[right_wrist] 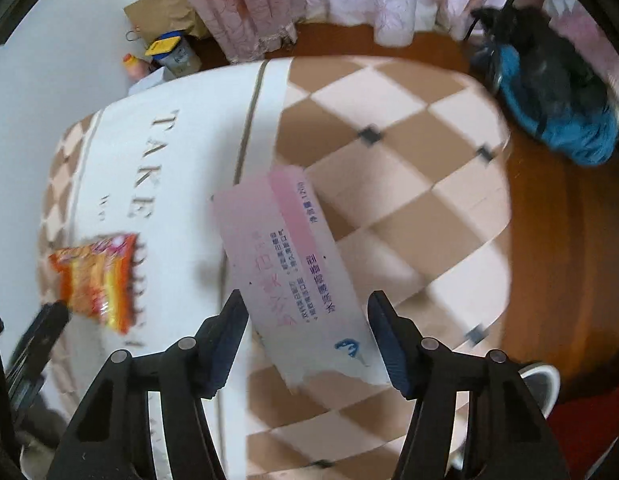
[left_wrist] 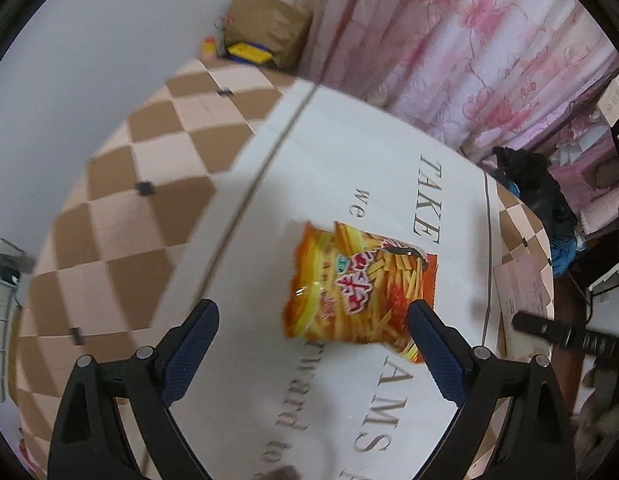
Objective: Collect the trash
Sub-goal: 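Grasp the orange snack bag with the left tool while the right tool grasps the pink-white tube box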
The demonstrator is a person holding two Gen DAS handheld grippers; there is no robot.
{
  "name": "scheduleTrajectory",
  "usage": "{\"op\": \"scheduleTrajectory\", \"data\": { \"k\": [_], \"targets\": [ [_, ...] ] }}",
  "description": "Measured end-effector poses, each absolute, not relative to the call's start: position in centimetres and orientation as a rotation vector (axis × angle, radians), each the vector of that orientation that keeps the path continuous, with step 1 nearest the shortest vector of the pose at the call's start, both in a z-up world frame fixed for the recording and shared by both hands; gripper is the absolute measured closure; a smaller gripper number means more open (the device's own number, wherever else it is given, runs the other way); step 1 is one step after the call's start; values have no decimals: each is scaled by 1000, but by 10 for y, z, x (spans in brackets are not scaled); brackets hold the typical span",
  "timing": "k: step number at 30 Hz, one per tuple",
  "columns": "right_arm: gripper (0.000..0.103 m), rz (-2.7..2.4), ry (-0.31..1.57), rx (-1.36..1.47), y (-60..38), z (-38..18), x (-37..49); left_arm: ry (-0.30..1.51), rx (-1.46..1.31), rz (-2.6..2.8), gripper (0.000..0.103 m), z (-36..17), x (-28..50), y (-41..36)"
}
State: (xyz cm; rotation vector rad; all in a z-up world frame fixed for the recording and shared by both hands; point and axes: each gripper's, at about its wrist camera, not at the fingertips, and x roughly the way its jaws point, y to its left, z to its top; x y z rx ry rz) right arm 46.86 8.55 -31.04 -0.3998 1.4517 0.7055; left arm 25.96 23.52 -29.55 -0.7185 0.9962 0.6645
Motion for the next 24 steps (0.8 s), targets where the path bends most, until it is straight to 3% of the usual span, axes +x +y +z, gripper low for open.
{"op": "scheduleTrajectory", "data": {
  "k": [3, 5, 6, 7, 10, 13, 24],
  "targets": [
    [35, 717, 1433, -442, 86, -318, 461, 1034, -717, 653, 9, -307, 275, 237],
    [35, 714, 1399, -471, 87, -323, 458, 1028, -651, 661, 34, -303, 282, 230],
    [35, 710, 1380, -484, 87, -324, 455, 1037, -627, 674, 61, -302, 284, 228],
    [36, 706, 1358, -494, 87, -324, 451, 1033, -601, 687, 73, -299, 285, 225],
    [48, 680, 1301, -520, 86, -323, 443, 1012, -553, 699, 84, -290, 282, 216],
    [48, 688, 1273, -499, 81, -320, 436, 1010, -511, 708, 91, -284, 276, 209],
    [49, 699, 1146, -396, 53, -274, 396, 926, -307, 752, 97, -219, 255, 159]
  ]
}}
